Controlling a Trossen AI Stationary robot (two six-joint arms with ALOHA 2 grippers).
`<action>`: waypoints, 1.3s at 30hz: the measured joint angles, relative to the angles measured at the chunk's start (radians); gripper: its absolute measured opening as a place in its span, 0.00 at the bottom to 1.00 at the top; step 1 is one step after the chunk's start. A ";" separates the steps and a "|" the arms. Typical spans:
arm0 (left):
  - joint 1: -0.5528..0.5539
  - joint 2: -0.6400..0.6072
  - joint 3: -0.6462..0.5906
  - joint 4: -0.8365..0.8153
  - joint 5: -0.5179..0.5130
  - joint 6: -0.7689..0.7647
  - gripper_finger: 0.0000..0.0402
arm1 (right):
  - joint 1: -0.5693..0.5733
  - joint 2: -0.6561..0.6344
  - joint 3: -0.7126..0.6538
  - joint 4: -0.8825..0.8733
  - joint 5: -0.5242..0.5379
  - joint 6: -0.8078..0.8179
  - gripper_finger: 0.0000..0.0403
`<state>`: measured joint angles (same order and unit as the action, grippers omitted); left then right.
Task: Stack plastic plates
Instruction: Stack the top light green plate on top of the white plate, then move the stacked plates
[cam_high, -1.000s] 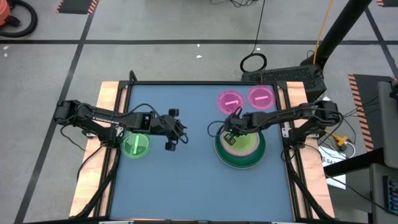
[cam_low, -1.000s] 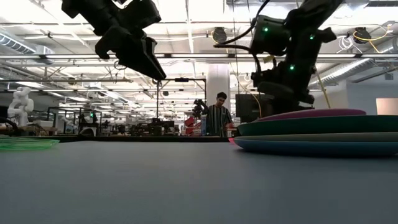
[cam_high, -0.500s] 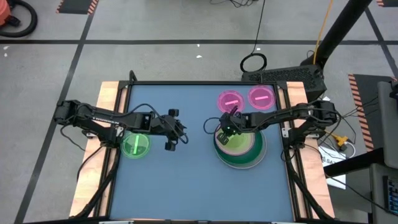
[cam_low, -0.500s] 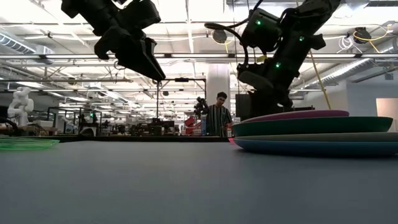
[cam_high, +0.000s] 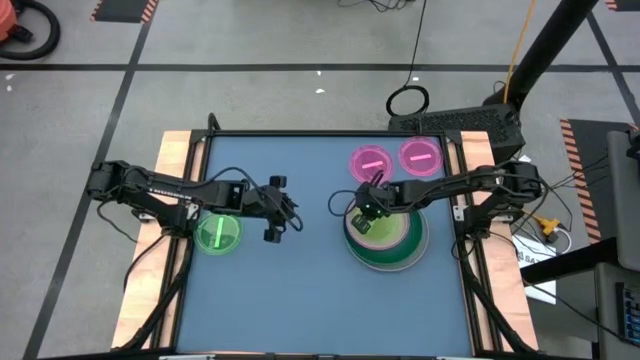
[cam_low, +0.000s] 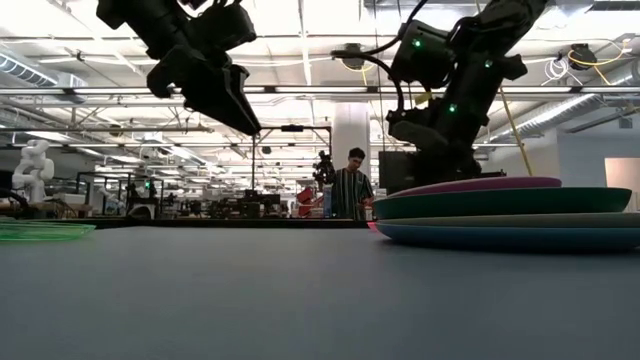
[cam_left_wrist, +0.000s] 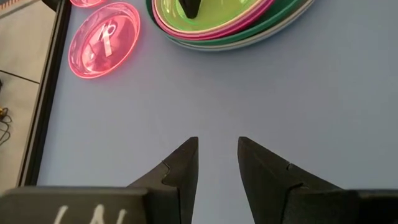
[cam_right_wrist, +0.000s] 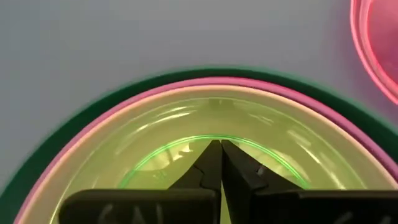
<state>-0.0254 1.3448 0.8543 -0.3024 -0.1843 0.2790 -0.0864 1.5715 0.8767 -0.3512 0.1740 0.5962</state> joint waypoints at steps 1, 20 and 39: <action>0.000 0.000 0.000 0.000 0.000 0.000 0.30 | 0.000 0.005 0.000 0.003 -0.003 0.006 0.00; 0.019 0.000 0.000 -0.011 -0.001 0.007 0.30 | -0.064 0.125 0.040 0.531 0.027 -0.258 0.00; 0.027 0.000 0.000 -0.089 -0.002 -0.017 0.30 | 0.111 -0.230 0.164 -0.677 -0.070 0.167 0.00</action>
<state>0.0013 1.3447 0.8539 -0.3916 -0.1864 0.2616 0.0245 1.3415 1.0405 -1.0283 0.1044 0.7633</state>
